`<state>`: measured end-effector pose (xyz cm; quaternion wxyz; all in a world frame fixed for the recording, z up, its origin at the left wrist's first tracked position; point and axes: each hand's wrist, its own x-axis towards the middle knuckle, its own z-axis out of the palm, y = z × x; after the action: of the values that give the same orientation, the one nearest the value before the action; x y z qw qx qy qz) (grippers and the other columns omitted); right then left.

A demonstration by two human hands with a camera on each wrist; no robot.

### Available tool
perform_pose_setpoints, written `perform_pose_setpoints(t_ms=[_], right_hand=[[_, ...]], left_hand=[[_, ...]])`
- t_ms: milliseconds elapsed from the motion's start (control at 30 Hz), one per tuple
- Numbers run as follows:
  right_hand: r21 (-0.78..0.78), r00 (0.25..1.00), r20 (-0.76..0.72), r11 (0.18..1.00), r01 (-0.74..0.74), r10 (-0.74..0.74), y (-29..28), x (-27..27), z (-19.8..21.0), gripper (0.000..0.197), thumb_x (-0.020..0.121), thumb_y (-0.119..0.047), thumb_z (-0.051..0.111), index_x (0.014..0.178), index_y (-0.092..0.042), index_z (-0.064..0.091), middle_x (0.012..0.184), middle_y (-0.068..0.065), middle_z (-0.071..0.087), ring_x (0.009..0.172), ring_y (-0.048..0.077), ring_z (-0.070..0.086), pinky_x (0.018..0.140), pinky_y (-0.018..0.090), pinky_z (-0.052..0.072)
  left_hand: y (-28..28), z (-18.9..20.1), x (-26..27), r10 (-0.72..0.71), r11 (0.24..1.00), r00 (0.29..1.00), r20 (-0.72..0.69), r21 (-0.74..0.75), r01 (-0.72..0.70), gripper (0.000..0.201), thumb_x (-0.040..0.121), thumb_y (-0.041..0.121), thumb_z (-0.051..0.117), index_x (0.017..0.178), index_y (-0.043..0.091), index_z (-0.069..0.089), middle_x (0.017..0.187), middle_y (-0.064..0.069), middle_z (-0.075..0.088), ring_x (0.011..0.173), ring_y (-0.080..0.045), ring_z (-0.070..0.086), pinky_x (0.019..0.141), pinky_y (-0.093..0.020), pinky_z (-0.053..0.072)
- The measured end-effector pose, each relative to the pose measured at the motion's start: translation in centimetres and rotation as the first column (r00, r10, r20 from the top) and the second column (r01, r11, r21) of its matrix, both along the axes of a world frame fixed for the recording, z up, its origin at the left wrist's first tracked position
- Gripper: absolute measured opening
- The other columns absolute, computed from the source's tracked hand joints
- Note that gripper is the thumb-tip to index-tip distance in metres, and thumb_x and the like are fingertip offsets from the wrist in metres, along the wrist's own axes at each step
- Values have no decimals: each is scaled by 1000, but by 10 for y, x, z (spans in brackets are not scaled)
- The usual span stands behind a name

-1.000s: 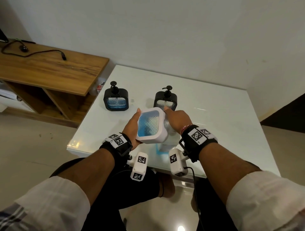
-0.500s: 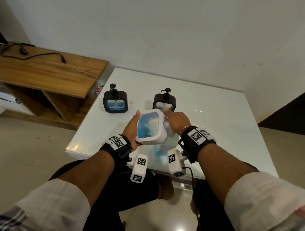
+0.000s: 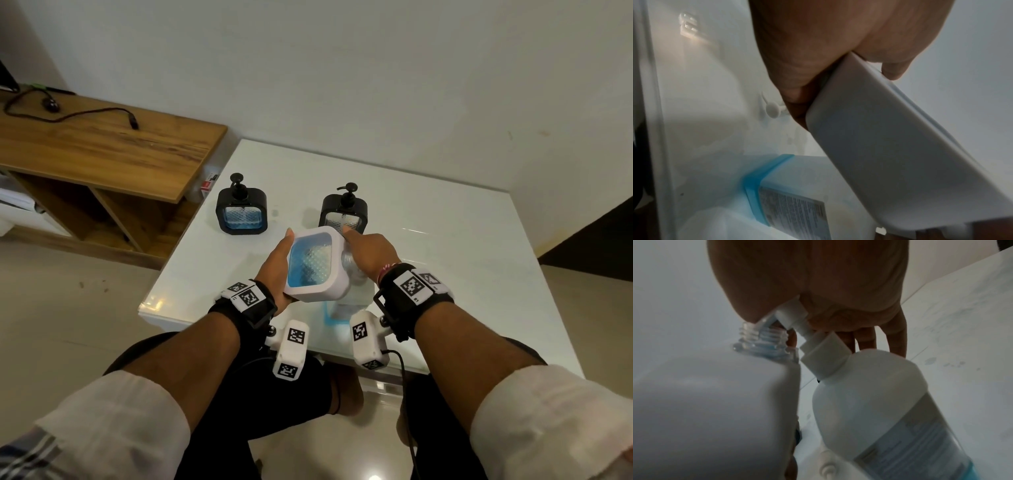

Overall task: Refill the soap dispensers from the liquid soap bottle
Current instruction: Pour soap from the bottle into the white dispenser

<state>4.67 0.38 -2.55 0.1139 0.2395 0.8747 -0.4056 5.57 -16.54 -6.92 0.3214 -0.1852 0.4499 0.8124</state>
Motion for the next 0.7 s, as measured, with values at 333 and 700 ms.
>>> perform_pose_setpoints(t_ms=[333,700], right_hand=[[52,996,-7,995,-90,91,4,1,7,59,100,-50,33,115,-3,65,119,16,62,108,30,56,84,31,34],[44,999,-3,998,-49,49,1,0,4,65,98,-56,33,117,-2,64,121,19,62,109,33,57,87,34,37]], left_hand=[[0,2,4,-13,1000,1000,-11,7,14,53,103,63,34,120,24,65,97,-7,77,93,-24,69,78,-40,55],[0,6,4,12,1000,1000,5,-16,-12,54,102,65,37,127,25,64,108,-9,72,95,-25,69,76,-40,57]])
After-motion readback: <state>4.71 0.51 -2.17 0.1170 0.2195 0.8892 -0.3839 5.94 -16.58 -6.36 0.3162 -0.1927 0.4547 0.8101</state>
